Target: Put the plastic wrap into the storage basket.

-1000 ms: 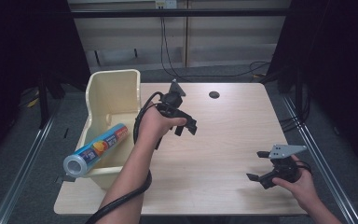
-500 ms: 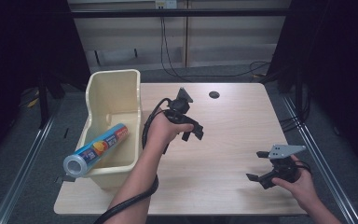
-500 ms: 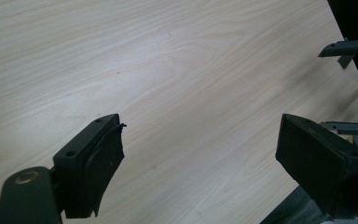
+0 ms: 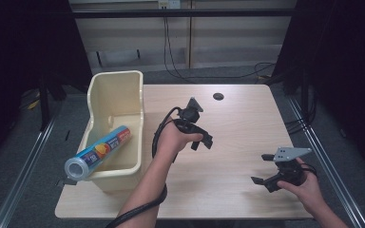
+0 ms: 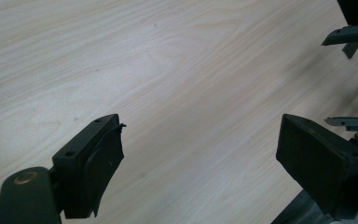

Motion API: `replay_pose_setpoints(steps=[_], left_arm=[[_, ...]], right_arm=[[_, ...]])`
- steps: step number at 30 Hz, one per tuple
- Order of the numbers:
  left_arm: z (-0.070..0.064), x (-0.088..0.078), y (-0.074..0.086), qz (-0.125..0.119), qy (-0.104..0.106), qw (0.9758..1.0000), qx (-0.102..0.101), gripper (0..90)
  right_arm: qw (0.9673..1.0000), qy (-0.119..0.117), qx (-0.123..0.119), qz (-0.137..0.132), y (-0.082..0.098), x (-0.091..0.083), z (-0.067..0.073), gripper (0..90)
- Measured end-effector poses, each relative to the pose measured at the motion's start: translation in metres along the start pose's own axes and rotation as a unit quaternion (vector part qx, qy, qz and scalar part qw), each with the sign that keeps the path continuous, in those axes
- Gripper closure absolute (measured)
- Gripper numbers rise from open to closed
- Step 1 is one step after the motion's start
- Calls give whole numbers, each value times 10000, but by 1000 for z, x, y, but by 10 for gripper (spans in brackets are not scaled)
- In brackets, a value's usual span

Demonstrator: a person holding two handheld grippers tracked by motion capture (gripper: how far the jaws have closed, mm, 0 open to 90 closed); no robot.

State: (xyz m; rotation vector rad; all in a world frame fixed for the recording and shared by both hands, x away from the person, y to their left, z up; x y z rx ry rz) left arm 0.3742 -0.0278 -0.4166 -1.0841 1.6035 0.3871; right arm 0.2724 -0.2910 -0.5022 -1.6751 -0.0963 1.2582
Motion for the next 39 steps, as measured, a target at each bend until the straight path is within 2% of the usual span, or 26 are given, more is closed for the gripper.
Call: replay_pose_setpoints(steps=[7,10,17,19,22,33,39], left_arm=[[1,7,4,-25,83,10000,-33,140],[0,10,5,-103,82,9999,6,143],[0,22,11,-107,188,9997,105,138],[0,27,14,-133,182,9997,85,138],[3,33,17,-164,115,9996,173,140],[5,50,29,-219,204,9992,262,140],[11,58,36,-243,146,9991,303,140]], right_arm=[[10000,-8,-14,-2,0,0,0,39],[10000,-18,-12,32,0,1,1,39],[10000,3,-33,56,1,2,0,38],[10000,11,-26,60,1,2,0,39],[10000,-35,-33,64,1,3,0,39],[9997,-100,-53,220,5,9,2,38],[9995,-87,-66,304,7,13,3,38]])
Point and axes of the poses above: each handheld gripper's, and its own axes: x roughly forward along the jaws, y roughly out of its underside, z roughly to its left, the point moved 5 cm from there along x, roughly forward along the jaws, and after that the axes turned 3 degrees about z, right-handed, at the moved point
